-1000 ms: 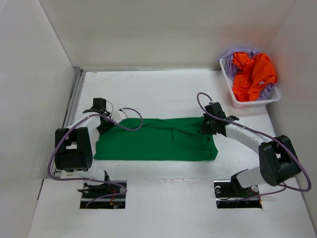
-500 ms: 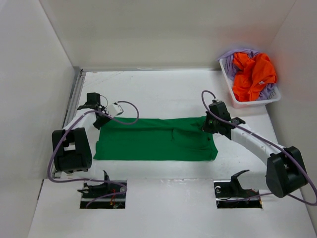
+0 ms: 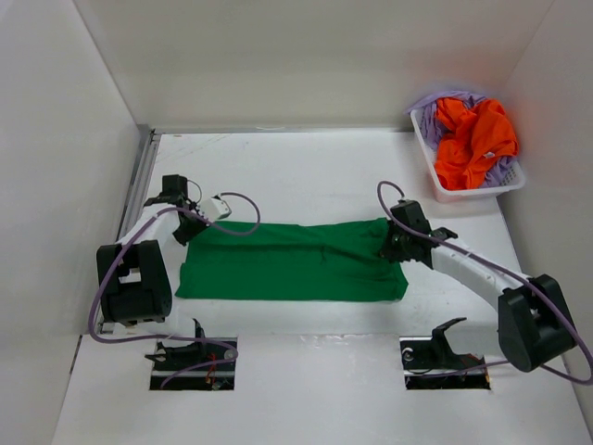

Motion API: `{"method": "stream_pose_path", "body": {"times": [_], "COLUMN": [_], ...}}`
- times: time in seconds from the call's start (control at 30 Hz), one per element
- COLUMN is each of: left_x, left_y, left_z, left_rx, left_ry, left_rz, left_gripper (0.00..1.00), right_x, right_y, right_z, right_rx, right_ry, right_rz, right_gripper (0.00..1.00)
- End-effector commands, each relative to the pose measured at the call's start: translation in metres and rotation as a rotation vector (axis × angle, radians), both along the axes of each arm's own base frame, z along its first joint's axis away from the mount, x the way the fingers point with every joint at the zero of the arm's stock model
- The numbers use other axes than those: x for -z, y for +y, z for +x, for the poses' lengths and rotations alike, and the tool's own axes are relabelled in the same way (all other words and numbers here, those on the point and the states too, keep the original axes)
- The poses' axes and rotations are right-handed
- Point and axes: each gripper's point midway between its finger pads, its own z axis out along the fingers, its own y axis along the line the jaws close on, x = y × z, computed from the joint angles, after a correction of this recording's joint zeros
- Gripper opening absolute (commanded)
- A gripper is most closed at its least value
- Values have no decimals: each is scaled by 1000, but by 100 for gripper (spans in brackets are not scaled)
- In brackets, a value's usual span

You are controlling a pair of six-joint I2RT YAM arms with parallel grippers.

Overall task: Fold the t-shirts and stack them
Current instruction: Fold the other side of the tshirt into a rectangle

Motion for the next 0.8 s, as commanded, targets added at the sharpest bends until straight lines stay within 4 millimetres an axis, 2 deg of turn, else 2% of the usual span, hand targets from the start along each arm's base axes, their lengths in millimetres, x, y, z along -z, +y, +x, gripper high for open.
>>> {"method": "stream_pose_path", "body": {"times": [0.0,0.07,0.13,0.33,0.4,0.47,0.67,0.77], "left_x": [0,-4,-8,-15,-15,-15,-20,-21], "left_y": [1,3,4,3,2,1,2,3], "left_z": [-3,0,2,2,2,4,17,20], "left_rx": [46,42,41,50,52,47,-1,-40], "left_ry": [5,-7,-18,-35,-38,-46,-101,-121], "left_rz": [18,20,19,22,22,19,8,-4], "left_gripper": [12,19,25,29,29,30,33,38], "right_x": [4,1,-10,-75,-90,-90,-64,-56], "right_y": [2,1,1,18,27,38,87,108], "right_z": [1,0,0,16,23,34,78,96], "right_rx": [12,9,6,-31,-46,-76,-207,-250], "right_ry": [-1,-9,-40,-221,-257,-256,-199,-190], "right_rz": [7,8,19,67,75,72,17,-4], "right_gripper": [17,25,28,35,37,40,48,49]}}
